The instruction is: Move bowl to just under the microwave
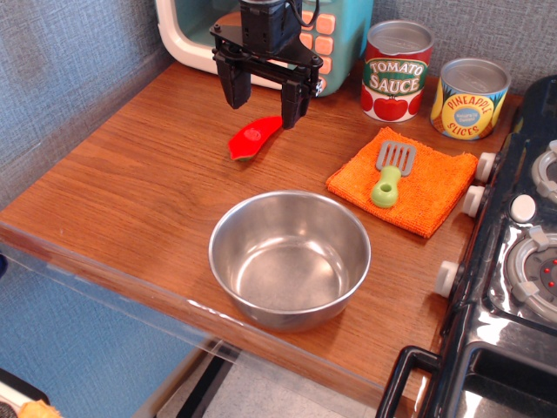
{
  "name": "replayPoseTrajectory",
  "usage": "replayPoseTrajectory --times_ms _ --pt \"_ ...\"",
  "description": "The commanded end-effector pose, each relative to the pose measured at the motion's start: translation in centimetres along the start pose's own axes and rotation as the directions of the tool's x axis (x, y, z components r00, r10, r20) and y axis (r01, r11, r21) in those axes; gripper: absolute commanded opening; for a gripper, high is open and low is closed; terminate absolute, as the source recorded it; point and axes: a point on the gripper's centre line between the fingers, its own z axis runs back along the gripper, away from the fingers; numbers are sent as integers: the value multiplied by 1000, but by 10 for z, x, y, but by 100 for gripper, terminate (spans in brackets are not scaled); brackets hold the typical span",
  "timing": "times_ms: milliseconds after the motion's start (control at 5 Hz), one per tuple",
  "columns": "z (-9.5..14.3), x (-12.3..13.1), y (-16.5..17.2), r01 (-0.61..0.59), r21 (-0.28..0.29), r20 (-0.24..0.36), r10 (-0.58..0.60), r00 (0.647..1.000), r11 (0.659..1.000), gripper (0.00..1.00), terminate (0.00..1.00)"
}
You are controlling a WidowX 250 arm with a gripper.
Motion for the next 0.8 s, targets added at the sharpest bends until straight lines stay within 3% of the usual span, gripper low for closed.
replayPoseTrajectory --times_ms 0,600 --pt "0 0 0 0 0 0 0 1000 1000 100 0" --pt "31 -26 -12 9 1 81 -9 997 1000 100 0"
